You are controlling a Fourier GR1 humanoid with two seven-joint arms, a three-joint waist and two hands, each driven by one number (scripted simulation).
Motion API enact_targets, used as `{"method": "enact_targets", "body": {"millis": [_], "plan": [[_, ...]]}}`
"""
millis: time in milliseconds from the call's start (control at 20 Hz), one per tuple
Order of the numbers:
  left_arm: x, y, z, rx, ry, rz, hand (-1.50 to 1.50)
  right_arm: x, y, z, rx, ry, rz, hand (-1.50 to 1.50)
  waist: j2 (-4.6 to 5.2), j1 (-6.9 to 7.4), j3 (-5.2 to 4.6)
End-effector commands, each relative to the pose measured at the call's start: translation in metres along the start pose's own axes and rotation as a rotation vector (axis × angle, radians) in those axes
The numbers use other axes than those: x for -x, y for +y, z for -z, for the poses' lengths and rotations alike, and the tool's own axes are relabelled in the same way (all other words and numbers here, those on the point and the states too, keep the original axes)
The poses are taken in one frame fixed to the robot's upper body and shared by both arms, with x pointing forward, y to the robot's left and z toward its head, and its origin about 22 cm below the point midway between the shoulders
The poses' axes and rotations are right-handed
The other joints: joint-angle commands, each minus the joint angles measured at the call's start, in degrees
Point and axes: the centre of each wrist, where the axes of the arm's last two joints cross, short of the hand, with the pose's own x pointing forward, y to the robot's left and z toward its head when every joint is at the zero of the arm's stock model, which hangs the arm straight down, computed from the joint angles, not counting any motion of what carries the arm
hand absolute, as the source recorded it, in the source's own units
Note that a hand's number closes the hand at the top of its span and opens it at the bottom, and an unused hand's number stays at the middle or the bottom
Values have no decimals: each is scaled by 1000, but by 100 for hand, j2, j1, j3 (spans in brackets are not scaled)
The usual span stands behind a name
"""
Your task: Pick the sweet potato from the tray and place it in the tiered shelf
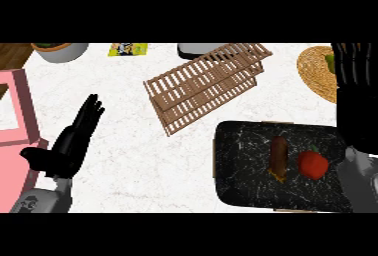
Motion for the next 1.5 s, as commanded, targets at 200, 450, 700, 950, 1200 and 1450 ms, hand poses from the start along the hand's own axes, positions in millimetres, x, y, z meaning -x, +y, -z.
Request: {"method": "enact_targets", "body": {"millis": [200, 450, 700, 950, 1200, 1450], "plan": [[42, 36, -37, -196, 336, 4, 0, -18, -89, -18, 115, 183, -773, 150, 143, -395, -17], [59, 39, -58, -241, 481, -64, 0, -13, -163, -80, 379, 593, -1130, 150, 132, -670, -1], [53, 39, -43, -209, 515, -88, 0, -44, -114, -89, 271, 656, -1197, -150, 121, -310, 25], [49, 36, -42, -197, 534, -63, 0, -80, -55, -99, 85, 790, -1147, -150, 123, -192, 30], [32, 28, -20, -143, 516, -65, 0, -115, -10, -87, 39, 911, -1215, -150, 184, 62, 35], [31, 7, -8, -104, 502, -65, 0, -107, 15, -79, 63, 1060, -1291, -150, 235, 274, 29]]}}
